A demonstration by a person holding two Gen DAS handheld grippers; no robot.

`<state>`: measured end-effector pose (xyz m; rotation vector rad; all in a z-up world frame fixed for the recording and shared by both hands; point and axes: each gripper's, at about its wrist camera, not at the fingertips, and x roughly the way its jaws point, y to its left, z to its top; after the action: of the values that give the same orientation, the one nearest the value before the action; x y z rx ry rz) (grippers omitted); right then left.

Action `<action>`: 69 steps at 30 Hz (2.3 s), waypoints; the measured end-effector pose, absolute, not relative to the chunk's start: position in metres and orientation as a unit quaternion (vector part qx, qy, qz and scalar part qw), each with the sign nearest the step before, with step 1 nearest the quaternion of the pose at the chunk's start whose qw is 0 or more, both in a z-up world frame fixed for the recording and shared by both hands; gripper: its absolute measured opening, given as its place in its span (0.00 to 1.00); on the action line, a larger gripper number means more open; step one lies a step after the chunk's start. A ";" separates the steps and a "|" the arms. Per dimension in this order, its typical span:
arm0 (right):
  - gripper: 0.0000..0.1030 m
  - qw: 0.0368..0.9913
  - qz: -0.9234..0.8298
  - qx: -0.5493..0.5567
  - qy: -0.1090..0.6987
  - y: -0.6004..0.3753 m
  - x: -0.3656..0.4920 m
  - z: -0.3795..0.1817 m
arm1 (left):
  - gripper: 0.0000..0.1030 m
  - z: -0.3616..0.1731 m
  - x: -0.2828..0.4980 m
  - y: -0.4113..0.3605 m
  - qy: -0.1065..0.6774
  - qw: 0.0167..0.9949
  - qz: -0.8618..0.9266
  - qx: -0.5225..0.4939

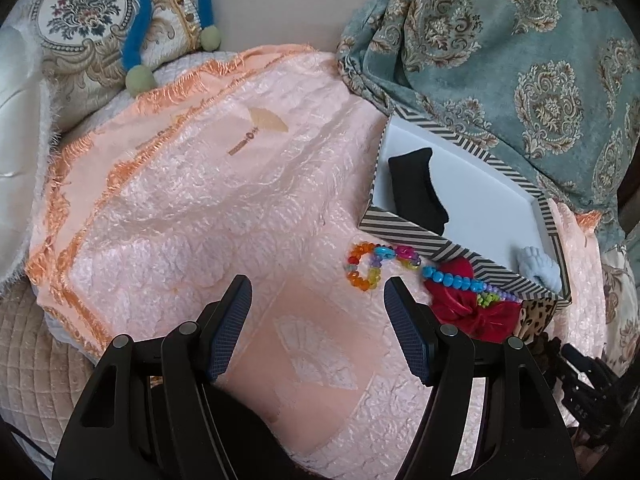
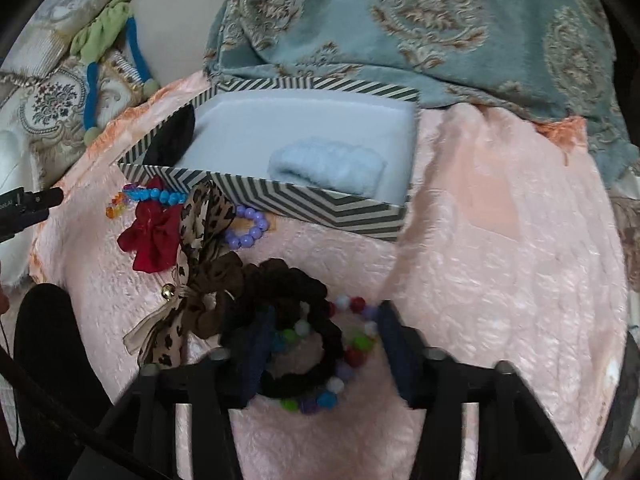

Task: Organize jewelry
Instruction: 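Grasp rainbow bead bracelet with left tool while right tool grasps black scrunchie, then drop rainbow bracelet into box with left tool while right tool drops black scrunchie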

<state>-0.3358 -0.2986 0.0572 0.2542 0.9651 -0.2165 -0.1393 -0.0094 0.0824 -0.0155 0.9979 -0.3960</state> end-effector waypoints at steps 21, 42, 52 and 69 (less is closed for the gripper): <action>0.09 0.885 -0.091 0.226 0.398 -0.334 -0.353 0.087 | 0.24 0.029 -0.095 -0.059 0.527 0.821 -0.217 0.031; 0.09 0.912 -0.081 0.210 0.343 -0.323 -0.355 0.150 | 0.08 0.137 -0.112 -0.032 0.438 0.858 -0.268 0.025; 0.09 0.920 -0.087 0.193 0.330 -0.324 -0.329 0.172 | 0.08 0.176 -0.126 -0.082 0.385 0.872 -0.293 0.080; 0.09 0.910 -0.092 0.188 0.358 -0.351 -0.238 0.155 | 0.08 0.147 -0.099 -0.185 0.407 0.847 -0.327 0.101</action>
<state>-0.2376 -0.3515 0.1551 0.3873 0.7383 -0.1895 -0.0994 -0.1854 0.1465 0.2127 0.8572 -0.6898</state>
